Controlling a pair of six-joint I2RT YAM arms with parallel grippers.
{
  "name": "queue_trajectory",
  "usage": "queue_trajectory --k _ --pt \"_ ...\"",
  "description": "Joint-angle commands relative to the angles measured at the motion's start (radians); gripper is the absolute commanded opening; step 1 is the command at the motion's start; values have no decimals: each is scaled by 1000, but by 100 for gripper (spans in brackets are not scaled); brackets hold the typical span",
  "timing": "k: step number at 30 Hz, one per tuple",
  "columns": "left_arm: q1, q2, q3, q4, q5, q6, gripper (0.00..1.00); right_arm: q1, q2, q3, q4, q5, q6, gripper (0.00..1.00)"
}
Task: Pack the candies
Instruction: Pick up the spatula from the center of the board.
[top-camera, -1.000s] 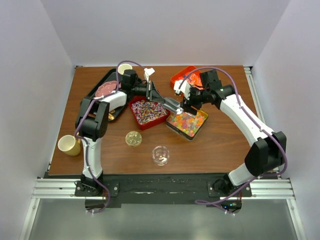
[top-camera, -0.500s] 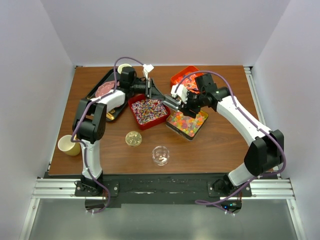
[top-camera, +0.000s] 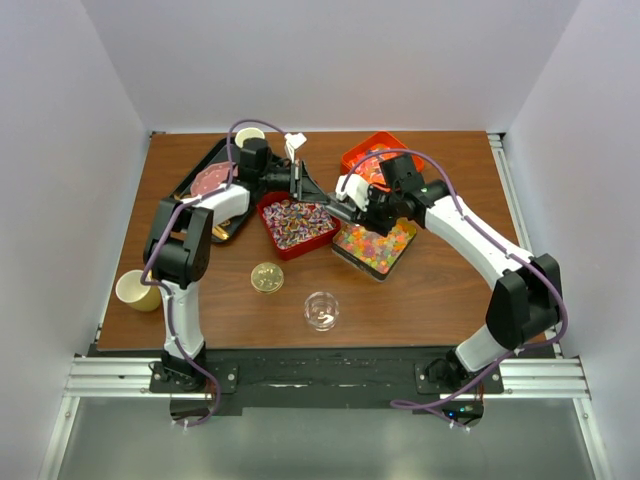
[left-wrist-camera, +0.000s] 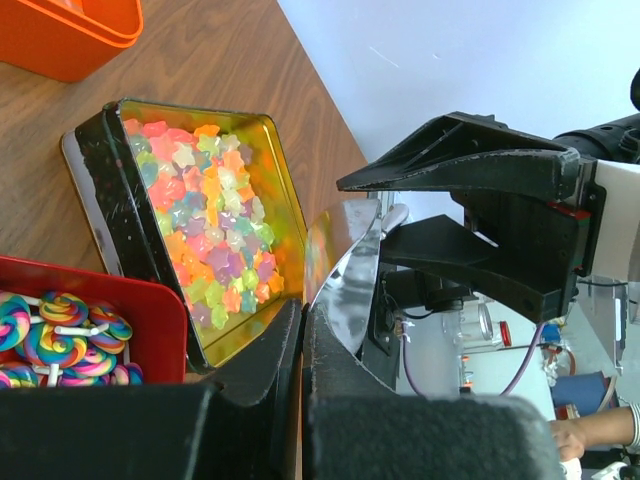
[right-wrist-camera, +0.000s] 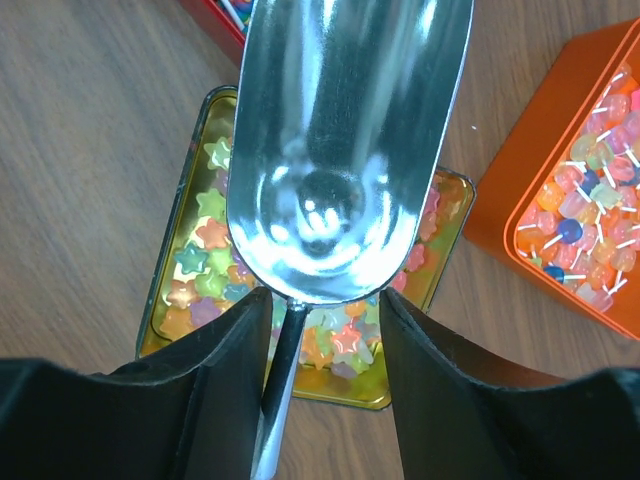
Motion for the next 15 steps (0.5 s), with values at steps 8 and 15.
queue_trajectory --k 8,15 --pt "3 -73 -32 106 45 -63 0 3 -5 -29 45 31 33 41" --pt "6 -61 -24 85 25 -42 0 3 17 36 -11 11 41 0"
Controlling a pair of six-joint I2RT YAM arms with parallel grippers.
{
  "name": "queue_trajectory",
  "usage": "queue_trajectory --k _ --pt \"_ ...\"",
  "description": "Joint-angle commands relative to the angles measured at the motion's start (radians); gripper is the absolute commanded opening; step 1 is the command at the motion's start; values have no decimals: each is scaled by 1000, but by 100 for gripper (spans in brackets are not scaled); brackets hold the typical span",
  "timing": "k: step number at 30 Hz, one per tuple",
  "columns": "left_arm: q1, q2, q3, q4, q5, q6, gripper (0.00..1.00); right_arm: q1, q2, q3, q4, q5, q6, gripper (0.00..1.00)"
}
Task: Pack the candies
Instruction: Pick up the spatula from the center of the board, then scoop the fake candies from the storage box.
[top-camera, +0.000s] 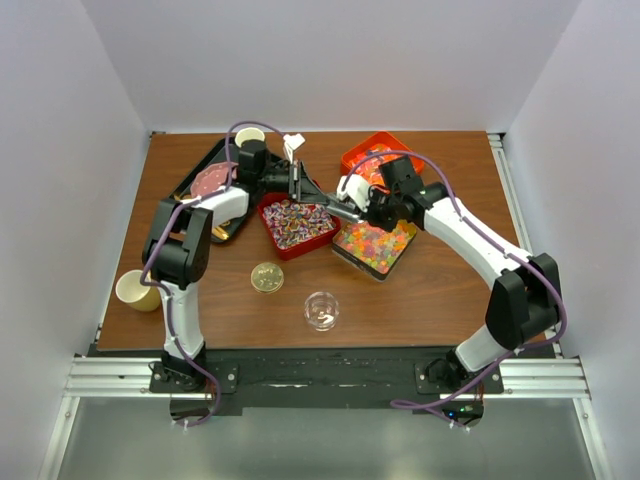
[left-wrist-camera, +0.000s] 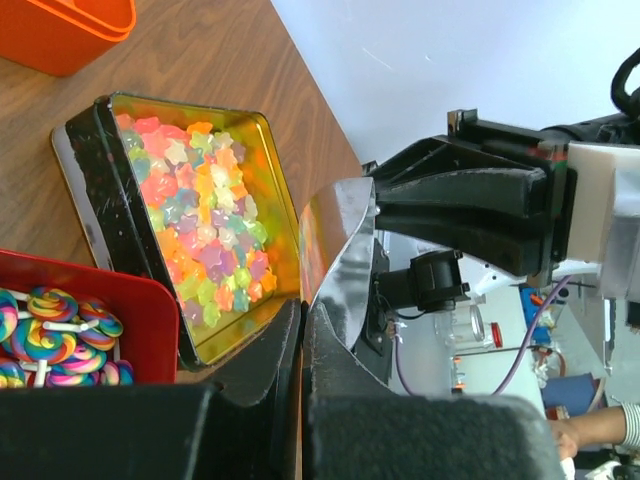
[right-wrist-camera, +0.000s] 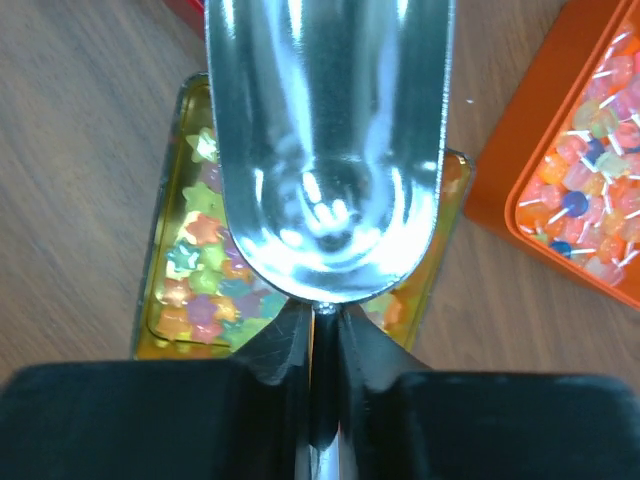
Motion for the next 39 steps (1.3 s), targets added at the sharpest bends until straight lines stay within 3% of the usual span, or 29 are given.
queue_trajectory --k 1,2,5,11,17,19,22,23,25,27,31,39 --pt "7 -51 16 -31 10 51 6 1 15 70 -46 -12 -4 0" --pt "11 -50 24 -69 -19 82 23 3 17 78 -62 -9 -9 0" --pt "26 -53 57 -209 -82 208 42 -8 17 127 -132 4 -41 0" --pt "77 -79 107 -488 -226 466 53 -34 26 215 -269 69 -153 0" --pt "89 -80 142 -774 -287 739 54 -74 86 324 -439 181 -344 0" --pt "89 -111 98 -766 -287 780 52 -85 123 355 -488 214 -383 0" --pt "85 -164 4 -688 -285 790 38 -94 153 390 -534 286 -458 0" --pt "76 -174 -14 -676 -281 823 25 -94 160 394 -539 303 -478 0" --pt "47 -189 -51 -663 -273 869 9 -94 176 401 -554 364 -533 0" --pt "22 -195 -76 -668 -267 905 1 -89 192 429 -579 389 -579 0" --pt "-70 -217 -120 -659 -293 983 0 -82 229 472 -642 462 -633 0" --pt "-122 -205 -206 -518 -362 883 0 -53 267 455 -631 643 -681 0"
